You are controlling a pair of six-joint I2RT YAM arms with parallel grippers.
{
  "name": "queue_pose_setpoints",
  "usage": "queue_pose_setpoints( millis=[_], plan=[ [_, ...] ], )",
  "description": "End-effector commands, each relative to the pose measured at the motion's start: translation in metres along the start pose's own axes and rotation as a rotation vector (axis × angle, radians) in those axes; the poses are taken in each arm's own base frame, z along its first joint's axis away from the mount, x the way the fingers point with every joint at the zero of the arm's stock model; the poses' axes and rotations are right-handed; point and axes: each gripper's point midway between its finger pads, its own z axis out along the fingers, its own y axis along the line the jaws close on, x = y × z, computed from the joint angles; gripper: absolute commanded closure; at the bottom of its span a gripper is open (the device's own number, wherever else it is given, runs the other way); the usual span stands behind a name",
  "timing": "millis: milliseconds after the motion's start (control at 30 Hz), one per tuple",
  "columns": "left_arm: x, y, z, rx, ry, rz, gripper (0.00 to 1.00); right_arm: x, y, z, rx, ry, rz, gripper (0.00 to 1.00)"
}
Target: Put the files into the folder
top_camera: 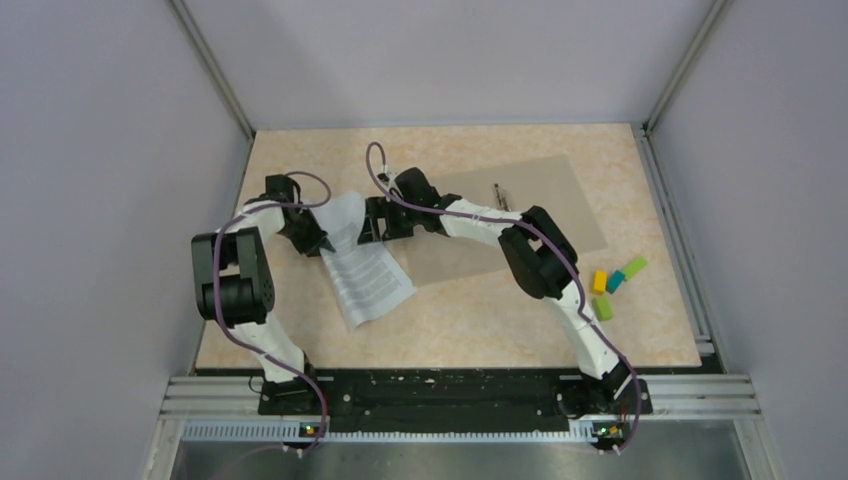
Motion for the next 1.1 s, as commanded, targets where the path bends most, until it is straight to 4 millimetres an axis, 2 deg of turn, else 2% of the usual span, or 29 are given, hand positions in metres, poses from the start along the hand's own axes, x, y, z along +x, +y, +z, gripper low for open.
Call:
queue_pose_setpoints(
  millis=[0, 33, 100, 167, 233, 367, 567, 733, 833, 933, 1067],
  plan=[
    [-0.012, -0.023, -0.037, 0.073, -0.072, 0.108, 0.79, 0.009, -0.002, -0.018, 0.017, 0.061, 0.001, 0.15],
    [-0.013, -0.029, -0.044, 0.099, -0.086, 0.129, 0.86, 0.003, 0.000, -0.023, 0.007, 0.045, -0.008, 0.15],
    [-0.015, -0.044, -0.062, 0.168, -0.116, 0.183, 0.89, -0.013, 0.007, -0.038, -0.023, 0.008, -0.023, 0.15],
    [-0.017, -0.059, -0.081, 0.228, -0.145, 0.231, 0.97, -0.031, 0.012, -0.056, -0.059, -0.040, -0.033, 0.15],
    [-0.016, -0.077, -0.102, 0.300, -0.181, 0.274, 1.00, -0.051, 0.024, -0.080, -0.109, -0.094, -0.050, 0.15],
    [-0.009, -0.123, -0.144, 0.481, -0.258, 0.387, 1.00, -0.085, 0.042, -0.127, -0.188, -0.200, -0.097, 0.15],
    [0.017, -0.194, -0.227, 0.779, -0.370, 0.593, 1.00, -0.124, 0.072, -0.216, -0.371, -0.361, -0.147, 0.12],
    [0.055, -0.235, -0.290, 0.994, -0.427, 0.752, 1.00, -0.137, 0.095, -0.288, -0.425, -0.492, -0.260, 0.09],
    [0.072, -0.250, -0.318, 1.086, -0.463, 0.814, 1.00, -0.136, 0.107, -0.314, -0.421, -0.540, -0.331, 0.07],
    [0.084, -0.258, -0.337, 1.144, -0.473, 0.850, 1.00, -0.134, 0.118, -0.331, -0.421, -0.569, -0.379, 0.06],
    [0.090, -0.264, -0.346, 1.167, -0.476, 0.865, 1.00, -0.126, 0.139, -0.350, -0.485, -0.591, -0.425, 0.06]
  ],
)
